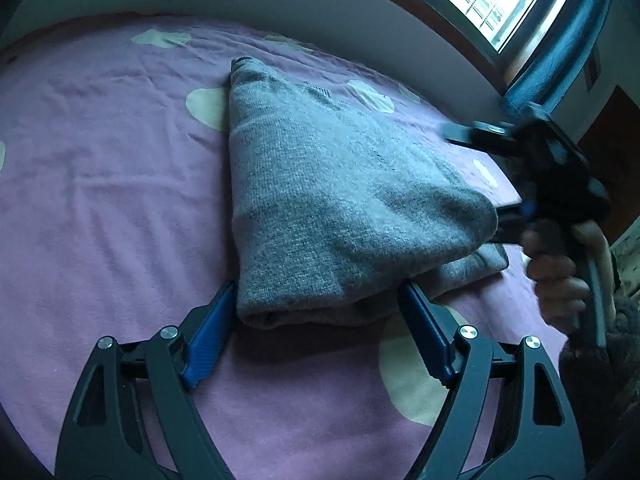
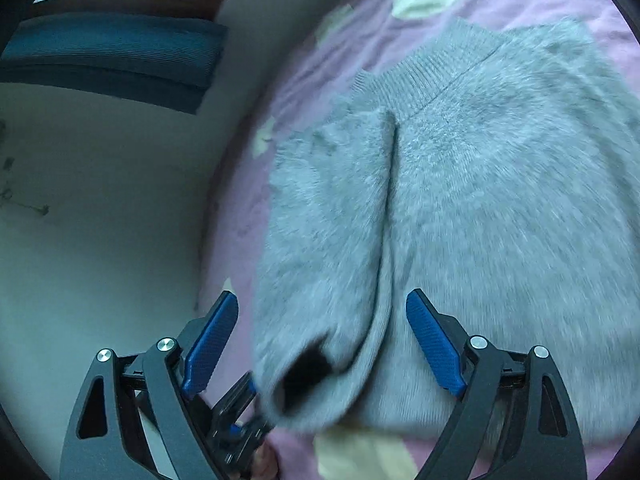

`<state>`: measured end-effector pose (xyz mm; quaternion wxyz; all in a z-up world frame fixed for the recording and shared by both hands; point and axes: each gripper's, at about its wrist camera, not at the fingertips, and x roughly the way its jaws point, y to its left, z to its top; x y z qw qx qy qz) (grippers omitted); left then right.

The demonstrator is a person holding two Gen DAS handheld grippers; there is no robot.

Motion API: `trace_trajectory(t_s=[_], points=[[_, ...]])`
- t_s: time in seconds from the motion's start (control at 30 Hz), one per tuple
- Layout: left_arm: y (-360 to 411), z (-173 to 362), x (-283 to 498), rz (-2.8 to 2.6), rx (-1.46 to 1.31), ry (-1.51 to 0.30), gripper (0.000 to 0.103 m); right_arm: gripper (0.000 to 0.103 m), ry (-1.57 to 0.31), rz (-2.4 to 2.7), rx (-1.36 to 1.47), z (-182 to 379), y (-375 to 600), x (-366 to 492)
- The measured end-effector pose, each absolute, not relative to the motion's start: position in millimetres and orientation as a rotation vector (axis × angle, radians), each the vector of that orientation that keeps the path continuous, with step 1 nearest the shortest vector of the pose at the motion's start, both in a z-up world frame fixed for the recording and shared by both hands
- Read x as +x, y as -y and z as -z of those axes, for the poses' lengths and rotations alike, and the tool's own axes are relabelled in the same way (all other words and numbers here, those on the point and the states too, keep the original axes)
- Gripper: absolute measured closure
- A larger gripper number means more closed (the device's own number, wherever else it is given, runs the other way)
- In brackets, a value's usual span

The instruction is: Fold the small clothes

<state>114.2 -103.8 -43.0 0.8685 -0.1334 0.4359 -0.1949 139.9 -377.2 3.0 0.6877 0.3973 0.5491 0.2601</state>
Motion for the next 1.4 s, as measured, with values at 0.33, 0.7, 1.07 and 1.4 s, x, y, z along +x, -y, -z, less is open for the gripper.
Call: trace_trajectory(t_s=[0.33, 0.7, 1.07, 1.4], points=[[106, 42, 114, 0.409, -0.270, -0.915, 0.017, 0.032, -1.209, -0.620, 0.874, 2, 358, 177], [111, 36, 114, 0.393, -0.253, -0.916, 0.017, 0.093, -1.172, -0.570, 0.827, -3, 342, 205], [122, 37, 125, 0.308, -0.193, -0.925, 0.017, 0.094, -1.038, -0.493, 0.758, -50, 407, 208], [123, 42, 130, 0.316, -0.166, -0.932, 0.012, 0.094, -1.130, -0.397, 0.902, 36, 472, 192]])
